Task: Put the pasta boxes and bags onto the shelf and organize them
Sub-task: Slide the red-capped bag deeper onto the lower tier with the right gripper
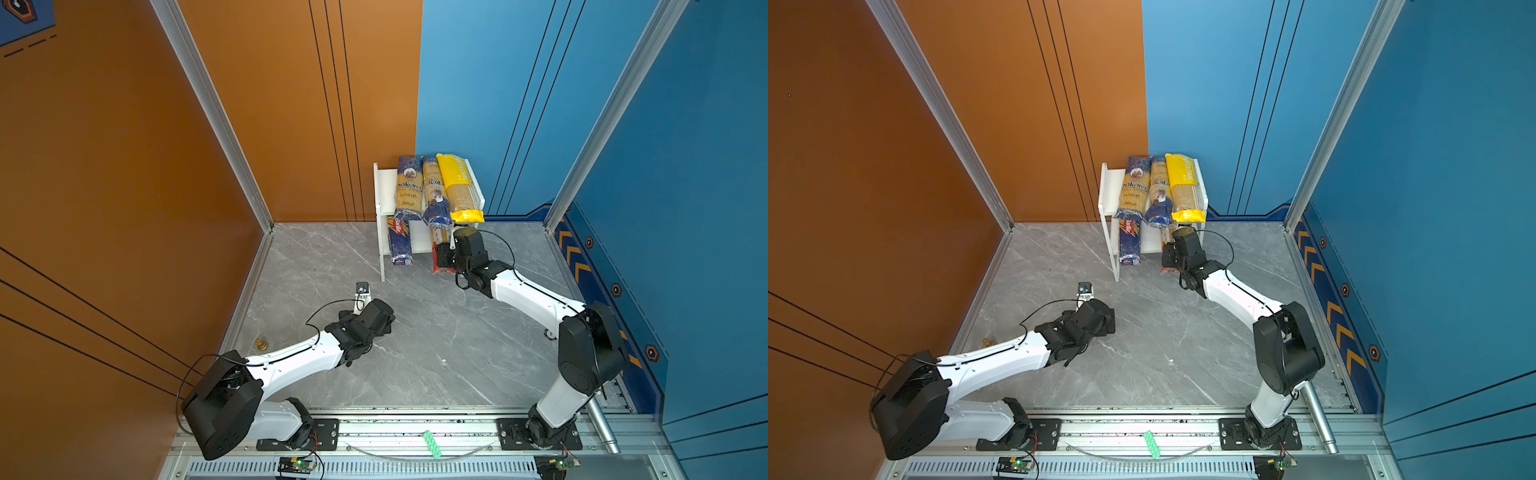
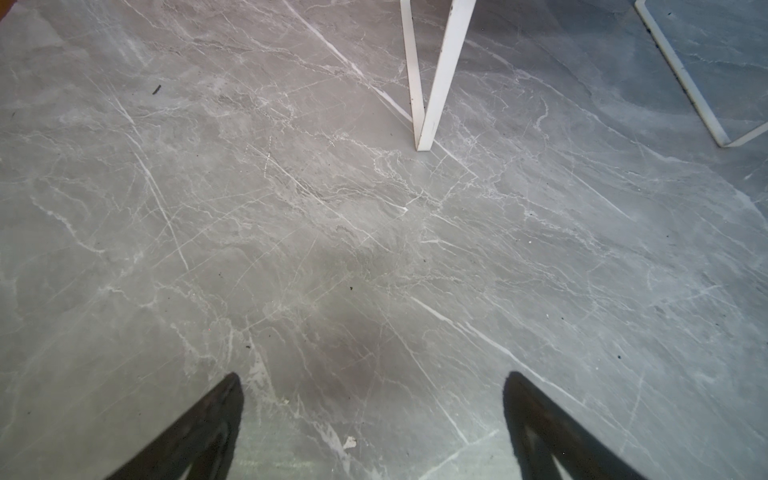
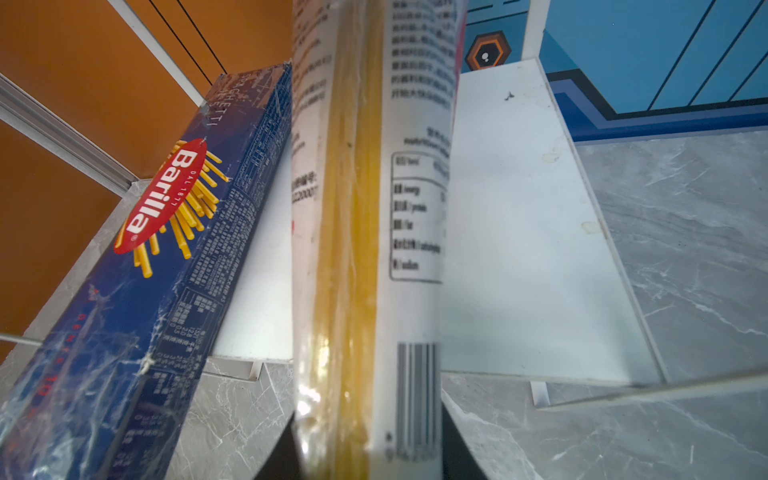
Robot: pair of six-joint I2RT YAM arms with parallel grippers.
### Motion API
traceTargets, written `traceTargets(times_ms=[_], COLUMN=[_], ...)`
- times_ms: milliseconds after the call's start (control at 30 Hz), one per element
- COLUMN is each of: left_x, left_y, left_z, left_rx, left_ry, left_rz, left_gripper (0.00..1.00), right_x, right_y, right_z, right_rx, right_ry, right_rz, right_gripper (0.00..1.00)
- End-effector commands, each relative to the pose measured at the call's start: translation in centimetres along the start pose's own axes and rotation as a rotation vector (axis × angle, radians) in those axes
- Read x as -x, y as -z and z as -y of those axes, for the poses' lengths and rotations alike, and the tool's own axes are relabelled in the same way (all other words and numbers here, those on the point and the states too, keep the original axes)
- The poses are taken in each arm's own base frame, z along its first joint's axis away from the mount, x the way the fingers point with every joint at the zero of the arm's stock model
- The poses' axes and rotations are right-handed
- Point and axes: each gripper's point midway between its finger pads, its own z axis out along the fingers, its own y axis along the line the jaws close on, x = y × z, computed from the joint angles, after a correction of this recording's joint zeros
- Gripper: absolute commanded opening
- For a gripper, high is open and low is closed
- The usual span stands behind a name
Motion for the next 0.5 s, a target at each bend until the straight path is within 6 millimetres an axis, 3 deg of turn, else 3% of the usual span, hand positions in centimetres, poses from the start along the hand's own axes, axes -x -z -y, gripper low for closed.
traceTargets(times_ms=[0, 467], left_x=[-0.18, -0.29], left_y=[-0.27, -0.22], left_z=[-0.64, -0.72], left_rx=[0.031, 0.032], left_ry=[-0.007, -0.006], left_rz=[-0.007, -0.009], left_gripper=[0.98, 0.98], right_x=[6.55, 5.77], right_y=[1.39, 1.09], right_z=[-1.61, -1.23], right_rx=[0.051, 0.044], right_ry=[-0.014, -0.023], right_rz=[0.205, 0.194], right_gripper=[0.35, 0.36])
